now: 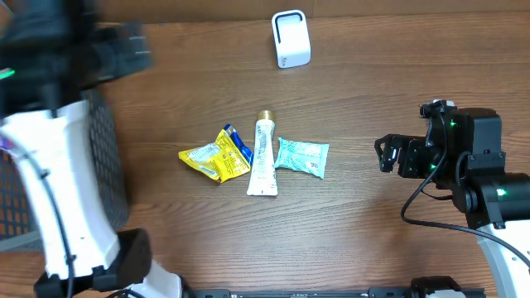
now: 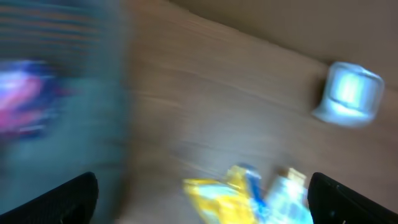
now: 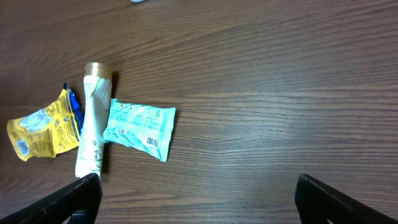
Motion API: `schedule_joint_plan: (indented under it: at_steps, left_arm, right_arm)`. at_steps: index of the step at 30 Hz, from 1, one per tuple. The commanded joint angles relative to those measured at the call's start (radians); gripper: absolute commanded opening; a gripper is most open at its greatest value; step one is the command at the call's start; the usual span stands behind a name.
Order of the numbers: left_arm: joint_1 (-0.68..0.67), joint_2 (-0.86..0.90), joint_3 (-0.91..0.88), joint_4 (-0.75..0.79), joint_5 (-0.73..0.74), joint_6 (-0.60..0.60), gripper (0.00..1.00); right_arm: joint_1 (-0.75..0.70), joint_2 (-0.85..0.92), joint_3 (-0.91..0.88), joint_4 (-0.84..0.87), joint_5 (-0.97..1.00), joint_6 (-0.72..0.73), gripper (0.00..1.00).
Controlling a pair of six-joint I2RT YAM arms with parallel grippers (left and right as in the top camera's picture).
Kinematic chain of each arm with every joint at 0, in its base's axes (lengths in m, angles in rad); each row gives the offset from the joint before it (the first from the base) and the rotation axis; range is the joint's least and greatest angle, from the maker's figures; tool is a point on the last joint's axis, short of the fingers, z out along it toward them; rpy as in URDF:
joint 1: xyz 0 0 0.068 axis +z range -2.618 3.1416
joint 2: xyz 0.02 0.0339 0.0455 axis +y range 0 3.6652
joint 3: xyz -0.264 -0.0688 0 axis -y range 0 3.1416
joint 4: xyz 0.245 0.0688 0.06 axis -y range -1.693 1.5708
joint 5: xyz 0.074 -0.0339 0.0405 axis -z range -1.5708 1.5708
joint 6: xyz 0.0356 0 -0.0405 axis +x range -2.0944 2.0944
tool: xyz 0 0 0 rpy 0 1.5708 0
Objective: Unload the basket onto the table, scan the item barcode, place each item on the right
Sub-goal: 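Carry the white tube out and lay it between the two packets, then reach the left gripper into the basket and grasp the purple Carefree box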
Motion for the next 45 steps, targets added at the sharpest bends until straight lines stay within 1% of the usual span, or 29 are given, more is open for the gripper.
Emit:
schedule_joint_plan:
  at_steps: [1, 3, 6, 10, 13, 19, 23, 25, 28, 34, 39, 45]
  left_arm:
    - [0.163, 0.038, -0.006, 0.002, -0.112, 0.118, 1.0]
    - [0.26, 0.066, -0.006, 0.018, -0.119, 0.147, 1.0]
    - [0.382, 0.131, -0.006, 0.052, -0.06, 0.153, 1.0]
    - [0.458, 0.237, -0.006, 0.06, -0.016, 0.195, 1.0]
    - [0.469, 0.308, -0.006, 0.063, -0.007, 0.203, 1.0]
    - [0.463, 0.445, -0.006, 0.127, -0.004, 0.282, 1.0]
    - [0.464, 0.51, -0.006, 0.161, -0.014, 0.294, 1.0]
    - [0.464, 0.529, -0.006, 0.179, -0.015, 0.332, 1.0]
    - [0.465, 0.543, -0.006, 0.218, -0.014, 0.362, 1.0]
    - [0.465, 0.553, -0.006, 0.264, -0.021, 0.366, 1.0]
    - [0.467, 0.553, -0.006, 0.26, -0.089, 0.365, 1.0]
    - [0.491, 0.554, -0.064, 0.253, -0.091, 0.365, 1.0]
  right_arm:
    - [0.005, -0.001, 0.018, 0.006, -0.006, -0.002, 1.0]
    - [0.005, -0.001, 0.018, 0.006, -0.005, -0.002, 1.0]
    - [0.005, -0.001, 0.018, 0.005, -0.005, -0.002, 1.0]
    - [0.005, -0.001, 0.018, 0.003, -0.005, -0.002, 1.0]
    - [0.005, -0.001, 0.018, 0.006, -0.005, -0.002, 1.0]
    - [0.005, -0.001, 0.018, 0.005, -0.005, -0.002, 1.0]
    - [0.005, -0.001, 0.018, 0.006, -0.005, -0.002, 1.0]
    - [0.005, -0.001, 0.018, 0.005, -0.005, -0.002, 1.0]
    - [0.005, -0.001, 0.018, 0.003, -0.005, -0.002, 1.0]
    - [0.005, -0.001, 0.018, 0.002, -0.005, -0.002, 1.0]
    - [0.005, -0.001, 0.018, -0.017, -0.005, -0.002, 1.0]
    - [0.005, -0.001, 0.018, -0.023, -0.005, -0.005, 1.0]
